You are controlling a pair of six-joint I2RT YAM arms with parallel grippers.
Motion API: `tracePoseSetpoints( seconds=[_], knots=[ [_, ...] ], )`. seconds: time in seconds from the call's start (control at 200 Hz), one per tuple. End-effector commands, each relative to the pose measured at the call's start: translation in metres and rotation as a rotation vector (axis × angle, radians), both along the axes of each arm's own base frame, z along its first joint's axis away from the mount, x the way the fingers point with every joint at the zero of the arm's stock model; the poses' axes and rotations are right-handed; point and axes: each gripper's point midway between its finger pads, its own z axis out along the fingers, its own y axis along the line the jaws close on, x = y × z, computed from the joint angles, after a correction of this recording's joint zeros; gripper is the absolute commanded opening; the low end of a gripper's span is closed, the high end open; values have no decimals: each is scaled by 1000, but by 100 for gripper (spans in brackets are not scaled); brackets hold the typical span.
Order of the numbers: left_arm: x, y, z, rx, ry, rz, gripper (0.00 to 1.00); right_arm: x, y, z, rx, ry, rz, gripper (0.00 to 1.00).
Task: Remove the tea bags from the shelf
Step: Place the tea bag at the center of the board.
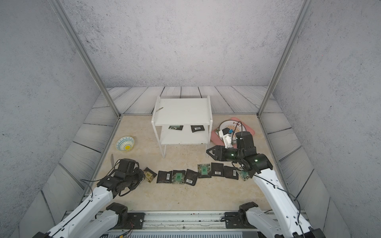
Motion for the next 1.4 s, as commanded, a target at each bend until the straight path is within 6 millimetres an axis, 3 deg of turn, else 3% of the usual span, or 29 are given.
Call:
tracePoseSetpoints(
  seconds=[0.0,0.055,0.17,0.31,0.37,0.465,0.696,0.876,1.026,1.391],
  knots=[
    [1,0,-7,2,8,-9,17,0,-3,-1,-5,-2,-17,51],
    [0,0,-8,4,17,-14,23,0,-3,-1,-6,4,-15,51],
    [-4,2,-6,6,21,-9,25,0,-2,-2,-9,12,-12,51],
    [-10,9,3,31,6,5,32,0,-5,3,-10,-4,-22,52],
    [-13,14,8,47,-4,16,39,0,-6,4,-11,-7,-26,52],
    [-16,18,13,58,-13,24,41,0,-7,3,-14,-3,-29,53],
    [-7,7,38,29,-79,-49,50,8,-18,16,44,12,-80,59],
    [7,-13,75,5,-163,-186,61,35,-44,16,80,71,-196,64],
    [17,-43,109,-80,-261,-341,68,61,-66,18,85,75,-309,77],
    [22,-99,179,-165,-435,-638,79,133,-88,8,166,147,-396,83]
  ],
)
